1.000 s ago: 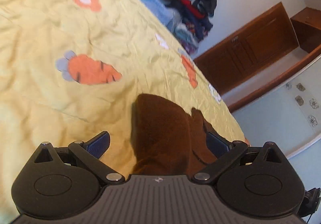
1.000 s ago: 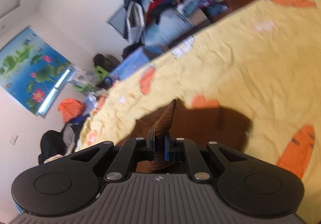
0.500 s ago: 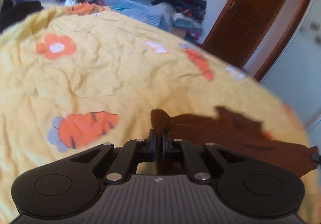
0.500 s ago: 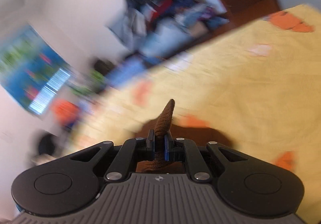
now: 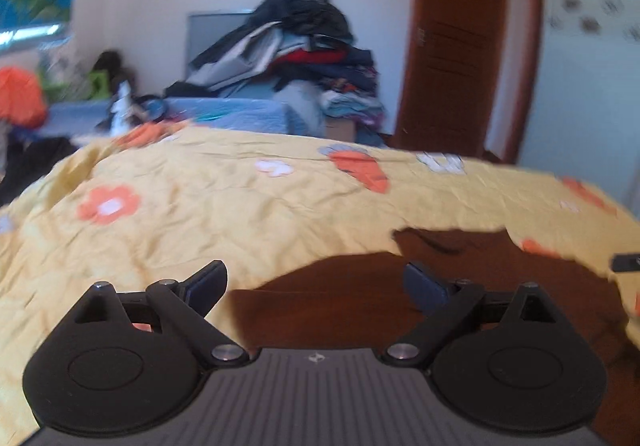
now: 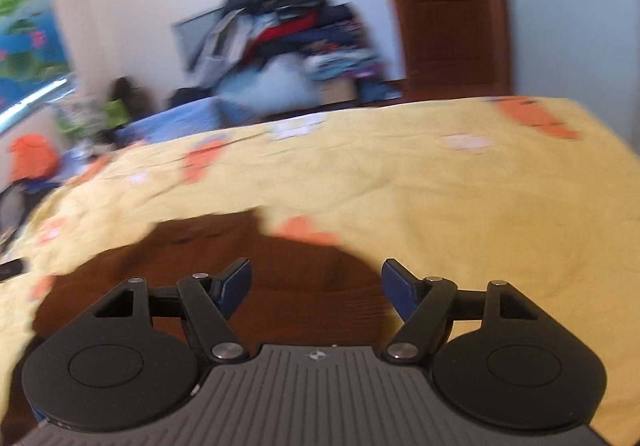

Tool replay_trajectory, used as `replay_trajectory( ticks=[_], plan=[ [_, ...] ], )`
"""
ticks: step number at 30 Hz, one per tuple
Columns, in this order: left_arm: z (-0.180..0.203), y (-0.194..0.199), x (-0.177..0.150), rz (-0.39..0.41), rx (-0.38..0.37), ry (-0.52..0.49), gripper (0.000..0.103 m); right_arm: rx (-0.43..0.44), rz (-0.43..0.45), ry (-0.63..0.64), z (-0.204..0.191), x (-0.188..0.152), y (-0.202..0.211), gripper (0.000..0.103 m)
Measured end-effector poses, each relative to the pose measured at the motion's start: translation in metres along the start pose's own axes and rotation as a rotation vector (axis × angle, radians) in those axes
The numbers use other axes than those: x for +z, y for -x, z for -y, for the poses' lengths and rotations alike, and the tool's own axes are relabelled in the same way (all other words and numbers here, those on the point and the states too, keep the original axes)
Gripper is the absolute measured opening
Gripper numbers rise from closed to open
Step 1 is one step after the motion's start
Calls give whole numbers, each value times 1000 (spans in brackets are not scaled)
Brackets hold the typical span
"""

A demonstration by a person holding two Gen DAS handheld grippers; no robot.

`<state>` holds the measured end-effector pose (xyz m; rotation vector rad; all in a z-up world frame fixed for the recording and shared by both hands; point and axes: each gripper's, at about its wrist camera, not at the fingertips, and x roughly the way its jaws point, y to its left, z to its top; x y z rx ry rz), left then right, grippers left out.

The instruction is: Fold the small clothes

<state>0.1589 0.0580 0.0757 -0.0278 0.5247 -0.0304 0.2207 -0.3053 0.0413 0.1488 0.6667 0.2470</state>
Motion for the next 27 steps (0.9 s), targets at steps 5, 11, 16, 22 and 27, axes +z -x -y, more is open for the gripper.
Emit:
replay_trajectory(
  ticks=[5,11,16,22,27],
  plan=[
    [12,-65,-35,-186,44,-64,98,-81,-90,172,-29,-37,-61,75],
    [-21,-74,-32,-225,29,-9,103,-81,-65,222,-25,-46,-55,85],
    [1,-31,-30,-186,92,-62,101,-25,-47,145,-37,-47,-22,85],
    [-5,-43,-52,-198,-22,-74,103,-61,-70,300,-44,-75,-35,101],
    [-39,-30,-32,-268,-14,85,101,-10,-141,170,-25,-51,-15,97]
  ],
)
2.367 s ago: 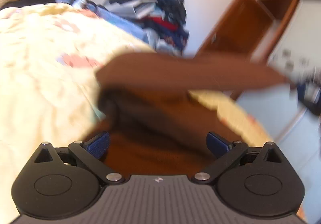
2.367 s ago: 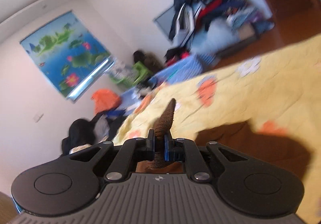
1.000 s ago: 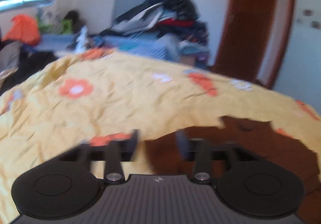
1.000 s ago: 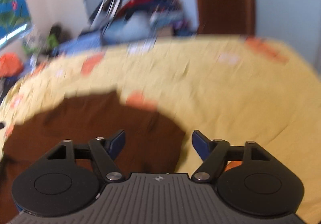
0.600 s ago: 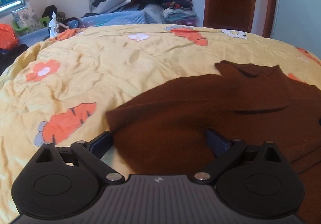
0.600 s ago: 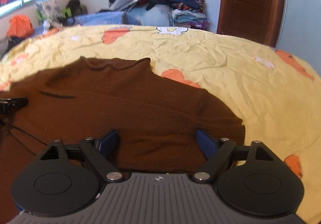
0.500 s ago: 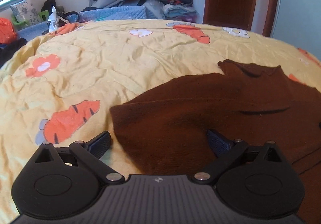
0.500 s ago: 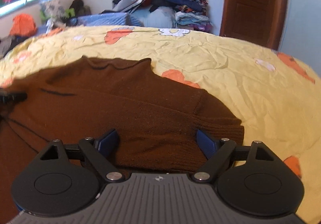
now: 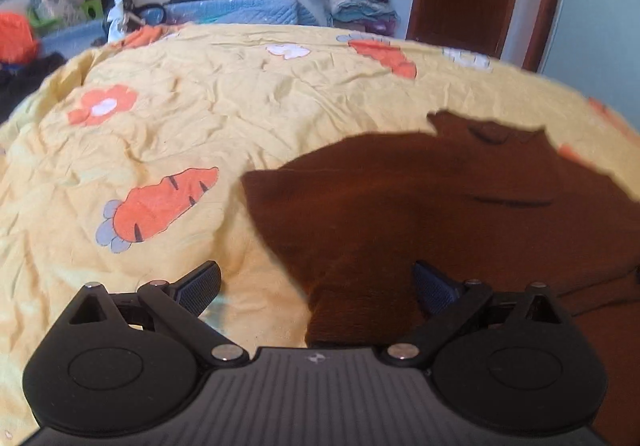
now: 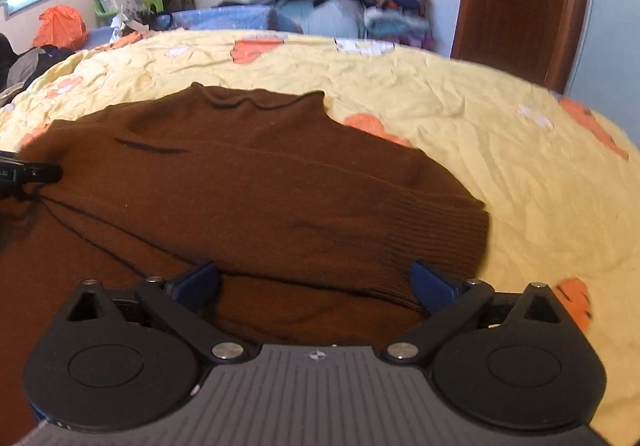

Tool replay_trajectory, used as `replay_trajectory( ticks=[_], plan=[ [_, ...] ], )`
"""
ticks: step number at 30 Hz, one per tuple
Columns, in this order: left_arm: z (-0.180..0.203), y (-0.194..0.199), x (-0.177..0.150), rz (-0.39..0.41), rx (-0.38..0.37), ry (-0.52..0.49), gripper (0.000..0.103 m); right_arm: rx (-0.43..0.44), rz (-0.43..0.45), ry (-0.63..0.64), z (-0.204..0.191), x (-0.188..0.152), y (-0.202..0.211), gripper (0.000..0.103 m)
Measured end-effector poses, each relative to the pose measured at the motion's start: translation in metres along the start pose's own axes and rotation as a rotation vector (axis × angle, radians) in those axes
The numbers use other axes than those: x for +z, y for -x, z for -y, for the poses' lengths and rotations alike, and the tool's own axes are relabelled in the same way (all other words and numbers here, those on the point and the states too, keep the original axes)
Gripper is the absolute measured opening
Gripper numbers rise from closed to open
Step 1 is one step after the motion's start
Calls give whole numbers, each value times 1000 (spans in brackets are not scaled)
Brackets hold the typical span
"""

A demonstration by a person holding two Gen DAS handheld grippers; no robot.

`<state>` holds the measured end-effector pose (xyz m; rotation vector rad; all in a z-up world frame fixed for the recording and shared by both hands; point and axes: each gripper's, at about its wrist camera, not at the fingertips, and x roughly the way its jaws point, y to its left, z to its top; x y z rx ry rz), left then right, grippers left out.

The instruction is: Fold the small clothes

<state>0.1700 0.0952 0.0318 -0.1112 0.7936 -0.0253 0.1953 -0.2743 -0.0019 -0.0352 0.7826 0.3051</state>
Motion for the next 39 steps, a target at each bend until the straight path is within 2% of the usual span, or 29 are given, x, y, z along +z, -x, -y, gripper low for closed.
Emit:
replay_trajectory(
  ticks=[2,5,8,12,15,17,18,19,20,21,22,23,24,25,27,29,30,31,32,33,34,35,36,37,39],
  plan=[
    [-9,7,10,27,-43,78,101,58,68,-95,21,13,15,98],
    [1,-6,38,30,-55,92,101,30,127,-211,50,43,15,100],
    [30,-33,66,37,-78,13,101,20,95,-176,51,79,-11,93],
    [71,-82,96,6,-86,-82,101,68,14,-60,32,115,-65,76],
    [93,-111,112,-19,-85,-142,101,46,-60,-8,21,129,-108,75],
    [107,-130,116,-67,-101,-198,101,63,-85,-1,15,131,-129,76],
    [114,-138,115,-91,-94,-241,88,74,-93,3,11,131,-136,75],
    [120,-142,113,-80,-106,-278,85,90,-100,12,8,129,-143,70],
    [124,-140,113,-48,-135,-299,44,96,-69,47,3,126,-143,65],
    [128,-138,115,-32,-166,-317,7,120,-64,81,-2,127,-143,15],
    [135,-134,117,7,-138,-330,7,132,-53,77,-3,128,-140,10],
    [139,-130,117,73,-106,-341,7,134,-9,60,-1,129,-134,10],
    [141,-132,115,97,-99,-351,7,145,42,25,6,133,-128,10],
    [142,-143,112,61,-75,-359,7,141,62,-22,14,133,-128,10],
    [149,-152,96,120,-25,-410,7,111,-5,-48,21,123,-140,9],
    [158,-148,89,142,12,-455,8,76,47,-13,13,113,-135,9],
    [159,-143,88,142,12,-466,11,75,45,-37,14,111,-131,16],
    [158,-134,87,148,14,-478,13,70,34,-73,16,111,-123,41],
    [154,-118,83,165,30,-476,15,68,42,-114,19,108,-110,56],
    [147,-103,78,188,53,-460,24,84,90,-153,24,102,-93,75],
    [135,-81,70,213,81,-435,34,112,143,-184,29,91,-69,82],
    [120,-57,60,226,102,-406,68,138,170,-211,34,79,-48,85],
    [105,-39,47,236,113,-370,98,150,178,-237,41,63,-26,88],
    [85,-14,29,258,109,-312,103,150,183,-261,48,45,-5,88],
    [47,20,-7,267,31,-211,103,133,185,-322,65,4,31,89]
  ],
)
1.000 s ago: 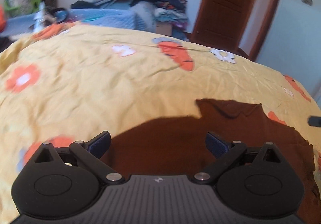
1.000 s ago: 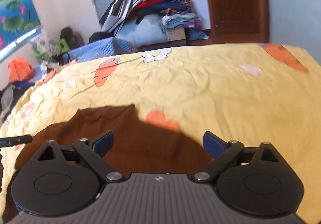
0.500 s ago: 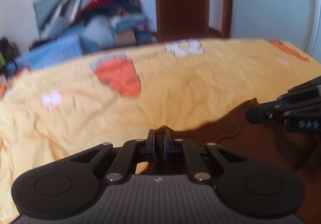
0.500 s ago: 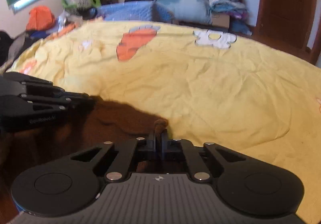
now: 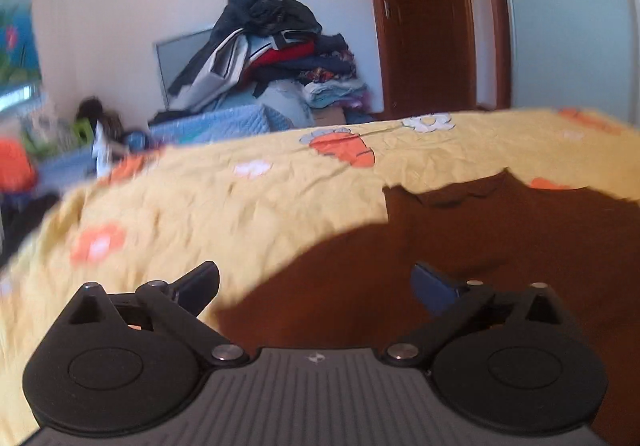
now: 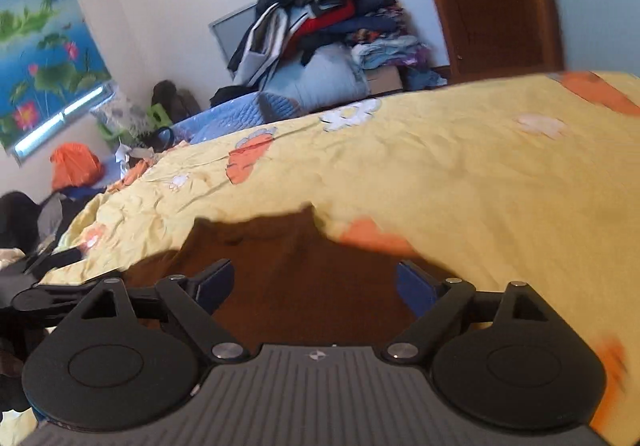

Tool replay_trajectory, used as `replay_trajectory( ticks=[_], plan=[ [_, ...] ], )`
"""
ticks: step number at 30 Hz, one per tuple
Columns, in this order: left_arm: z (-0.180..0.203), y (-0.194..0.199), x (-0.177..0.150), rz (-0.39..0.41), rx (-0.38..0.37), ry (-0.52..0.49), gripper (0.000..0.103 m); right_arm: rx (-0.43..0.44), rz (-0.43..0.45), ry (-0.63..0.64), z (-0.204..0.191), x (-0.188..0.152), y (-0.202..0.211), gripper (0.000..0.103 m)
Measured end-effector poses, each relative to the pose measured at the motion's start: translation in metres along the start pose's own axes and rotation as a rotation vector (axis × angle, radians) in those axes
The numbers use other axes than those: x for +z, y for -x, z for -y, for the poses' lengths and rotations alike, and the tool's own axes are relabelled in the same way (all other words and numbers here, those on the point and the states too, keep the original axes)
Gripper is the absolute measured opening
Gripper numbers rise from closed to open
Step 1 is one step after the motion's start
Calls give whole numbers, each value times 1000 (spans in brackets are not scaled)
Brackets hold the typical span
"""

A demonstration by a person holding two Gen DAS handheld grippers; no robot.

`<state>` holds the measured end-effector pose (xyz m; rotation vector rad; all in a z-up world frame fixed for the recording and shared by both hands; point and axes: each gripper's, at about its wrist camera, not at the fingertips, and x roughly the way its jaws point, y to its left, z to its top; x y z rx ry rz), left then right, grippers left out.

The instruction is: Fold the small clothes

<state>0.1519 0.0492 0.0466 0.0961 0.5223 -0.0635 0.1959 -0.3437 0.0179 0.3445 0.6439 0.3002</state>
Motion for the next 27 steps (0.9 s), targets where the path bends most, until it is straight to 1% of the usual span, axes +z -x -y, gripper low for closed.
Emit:
replay_trajectory(
  ticks=[1,2,3,4,5,6,7,8,9,10,11,12,13,14,15,17,19,20,21,22,23,24,25,27],
  plan=[
    [-13,14,-13,-28,-7,50,103,-20,-8,-27,12,-15,17,89],
    [-23,22,-24,-57,12,92,103,-58,-19,-47,22,-28,30,89],
    [-33,27,-33,-90,30,138,103,-102,-30,-66,30,-39,41,89],
    [-42,28,-42,-142,29,199,102,-128,-54,-92,36,-49,43,88],
    [-49,26,-48,-203,15,266,102,-118,-87,-115,39,-56,44,87],
    [-52,23,-52,-244,-3,318,102,-102,-78,-97,33,-62,44,86],
    [-48,25,-52,-213,1,309,101,-83,-92,-74,26,-64,43,83],
    [-45,23,-51,-209,-28,299,92,-56,-120,-53,16,-67,37,80],
    [-41,21,-50,-204,-16,286,69,-37,-139,-26,6,-69,30,69],
    [-36,20,-47,-200,28,256,45,-30,-164,13,-6,-68,20,44],
    [-32,19,-45,-202,55,211,10,-53,-177,69,-16,-69,15,27],
    [-34,24,-46,-201,48,207,9,-85,-183,124,-24,-69,11,10],
    [-37,27,-48,-207,40,223,9,-89,-190,123,-22,-67,11,10],
    [-40,31,-50,-207,32,217,8,-96,-182,86,-14,-65,14,10],
    [-40,36,-54,-200,44,194,8,-116,-158,55,-2,-65,21,8],
    [-36,42,-63,-169,49,162,8,-87,-127,-22,18,-70,33,6],
    [-37,45,-65,-172,31,190,10,-78,-125,-34,14,-75,35,7],
    [-38,51,-65,-186,14,226,15,-66,-131,-48,11,-76,36,12],
    [-42,56,-66,-206,-9,265,29,-49,-141,-80,12,-76,40,26],
    [-47,63,-68,-225,-37,313,40,-23,-147,-121,13,-76,47,49],
    [-52,72,-72,-236,-69,368,69,5,-148,-161,14,-77,55,62],
    [-58,83,-78,-237,-110,438,85,36,-151,-191,15,-80,64,83],
    [-64,93,-86,-236,-156,512,86,76,-171,-218,18,-84,72,87],
    [-73,107,-103,-224,-278,653,86,184,-241,-310,31,-97,79,85]
  ],
)
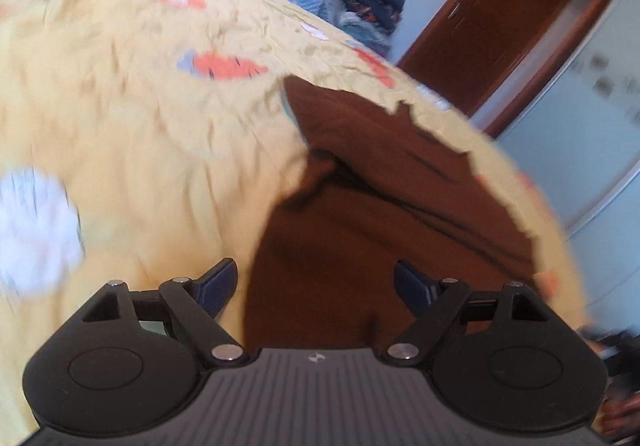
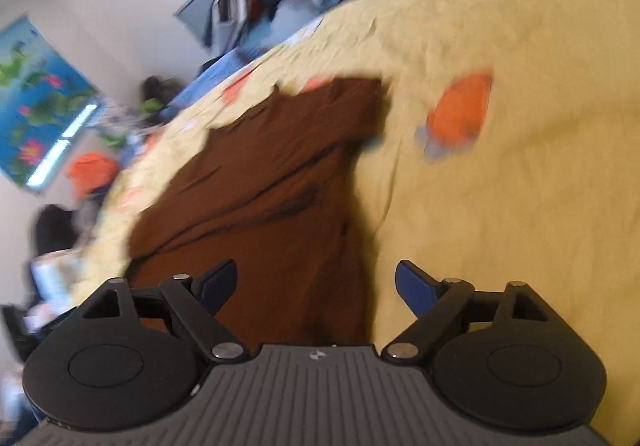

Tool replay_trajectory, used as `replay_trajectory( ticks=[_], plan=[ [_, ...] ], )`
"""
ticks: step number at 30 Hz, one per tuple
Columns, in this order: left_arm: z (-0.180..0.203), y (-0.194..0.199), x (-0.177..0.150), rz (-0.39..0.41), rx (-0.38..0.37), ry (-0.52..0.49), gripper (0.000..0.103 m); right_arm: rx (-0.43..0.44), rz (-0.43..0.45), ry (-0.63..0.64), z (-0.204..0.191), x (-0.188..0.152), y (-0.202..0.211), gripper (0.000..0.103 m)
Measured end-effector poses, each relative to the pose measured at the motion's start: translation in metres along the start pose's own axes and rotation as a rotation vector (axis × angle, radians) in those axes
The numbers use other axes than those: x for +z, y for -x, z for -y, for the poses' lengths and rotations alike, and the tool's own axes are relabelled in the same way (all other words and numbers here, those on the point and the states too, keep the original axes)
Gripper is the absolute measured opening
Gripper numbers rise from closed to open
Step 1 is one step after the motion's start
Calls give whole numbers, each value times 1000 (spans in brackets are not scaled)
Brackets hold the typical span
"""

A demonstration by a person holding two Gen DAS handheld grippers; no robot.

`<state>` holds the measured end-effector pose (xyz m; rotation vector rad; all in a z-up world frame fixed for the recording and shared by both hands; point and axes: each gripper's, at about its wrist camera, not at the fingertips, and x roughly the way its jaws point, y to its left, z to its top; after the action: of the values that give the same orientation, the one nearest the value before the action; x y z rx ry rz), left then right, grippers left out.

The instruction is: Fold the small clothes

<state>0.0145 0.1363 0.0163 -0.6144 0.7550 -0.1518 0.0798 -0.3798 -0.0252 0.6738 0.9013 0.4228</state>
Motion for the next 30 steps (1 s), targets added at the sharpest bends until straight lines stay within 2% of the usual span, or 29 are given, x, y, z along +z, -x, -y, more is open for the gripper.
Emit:
replay_trajectory(
  ticks=[2,5,6,7,8,9,12,15,17,18,19,20,21,22,23,24,26,27,30],
  plan=[
    [-9,-1,-5,-22,-113,88,85,87,-8,-52,9,-6,-2,82],
    [-15,-19,1,-102,-242,198,82,156,-37,-115,14,0,-14,77],
    [-14,-24,3,-124,-241,212,68,156,-69,-123,12,1,-20,65],
    [-12,-29,5,-148,-220,209,54,138,-105,-117,12,2,-28,38],
    [-11,-34,7,-181,-191,202,19,100,-142,-101,11,1,-35,20],
    [-13,-40,7,-212,-162,196,4,100,-142,-91,12,0,-35,7],
    [-13,-26,6,-183,-116,156,4,59,-83,-74,11,-1,-17,10],
    [-15,-4,4,-156,-132,120,4,62,-18,-80,17,-7,11,9],
    [-19,-9,-2,-182,-83,86,5,20,-41,-76,24,-14,7,9],
    [-24,-4,-3,-139,-146,98,6,45,-39,-87,27,-16,5,6],
    [-27,-15,-5,-167,-117,108,6,56,-35,-117,29,-15,3,7],
    [-30,-17,-3,-180,-131,141,7,60,-29,-140,28,-16,3,11],
    [-33,-17,-3,-204,-147,184,13,74,-32,-154,32,-16,6,25],
    [-37,-15,-4,-227,-169,222,18,100,-39,-157,30,-20,11,44],
    [-40,-12,-7,-236,-199,251,32,125,-45,-144,26,-25,17,55],
    [-43,-7,-13,-239,-241,282,52,144,-50,-130,22,-31,22,69],
    [-44,5,-28,-227,-315,299,73,166,-101,-131,18,-47,27,71],
    [-39,8,-34,-223,-328,285,77,175,-110,-122,15,-56,29,68],
    [-25,8,-50,-199,-326,258,75,191,-169,-89,3,-74,29,64]
  ],
)
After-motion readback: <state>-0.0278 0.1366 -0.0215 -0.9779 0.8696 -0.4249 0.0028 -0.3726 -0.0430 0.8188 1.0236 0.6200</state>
